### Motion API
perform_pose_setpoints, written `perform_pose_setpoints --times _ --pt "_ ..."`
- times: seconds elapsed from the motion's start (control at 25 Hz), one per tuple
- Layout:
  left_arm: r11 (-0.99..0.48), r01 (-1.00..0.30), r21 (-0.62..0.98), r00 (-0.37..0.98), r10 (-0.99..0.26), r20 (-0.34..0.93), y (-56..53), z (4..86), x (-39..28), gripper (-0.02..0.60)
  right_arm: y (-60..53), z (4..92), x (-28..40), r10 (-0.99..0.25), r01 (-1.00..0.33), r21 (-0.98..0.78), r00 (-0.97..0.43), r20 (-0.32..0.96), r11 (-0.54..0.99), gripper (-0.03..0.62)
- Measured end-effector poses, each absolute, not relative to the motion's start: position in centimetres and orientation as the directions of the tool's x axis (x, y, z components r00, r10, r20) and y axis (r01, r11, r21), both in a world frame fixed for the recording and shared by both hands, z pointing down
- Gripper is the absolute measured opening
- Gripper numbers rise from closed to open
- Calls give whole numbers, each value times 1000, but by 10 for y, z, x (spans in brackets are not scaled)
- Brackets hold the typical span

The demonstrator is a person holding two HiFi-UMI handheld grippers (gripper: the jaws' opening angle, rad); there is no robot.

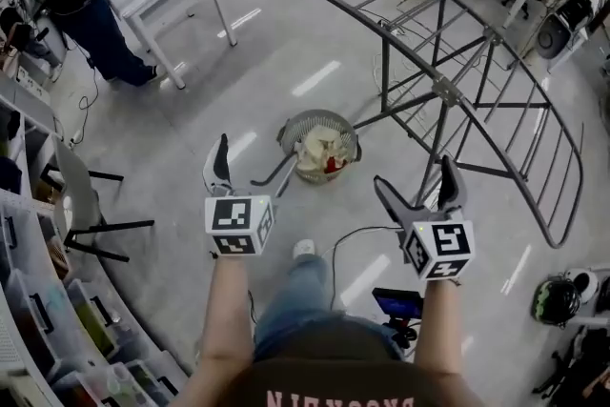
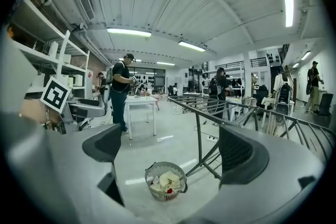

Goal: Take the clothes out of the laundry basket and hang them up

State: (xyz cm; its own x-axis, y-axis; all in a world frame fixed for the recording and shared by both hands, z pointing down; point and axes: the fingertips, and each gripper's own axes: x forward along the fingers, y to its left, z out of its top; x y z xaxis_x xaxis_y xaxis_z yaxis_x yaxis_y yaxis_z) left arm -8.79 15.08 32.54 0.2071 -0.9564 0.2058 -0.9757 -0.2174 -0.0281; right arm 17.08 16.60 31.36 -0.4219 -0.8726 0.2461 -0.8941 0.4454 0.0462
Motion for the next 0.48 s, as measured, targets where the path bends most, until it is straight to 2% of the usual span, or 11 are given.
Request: perform_pose_setpoints --times 0.48 --pt "-235 -971 50 237 -905 353 60 408 -142 568 75 378 96 -821 -882 36 -421 386 470 566"
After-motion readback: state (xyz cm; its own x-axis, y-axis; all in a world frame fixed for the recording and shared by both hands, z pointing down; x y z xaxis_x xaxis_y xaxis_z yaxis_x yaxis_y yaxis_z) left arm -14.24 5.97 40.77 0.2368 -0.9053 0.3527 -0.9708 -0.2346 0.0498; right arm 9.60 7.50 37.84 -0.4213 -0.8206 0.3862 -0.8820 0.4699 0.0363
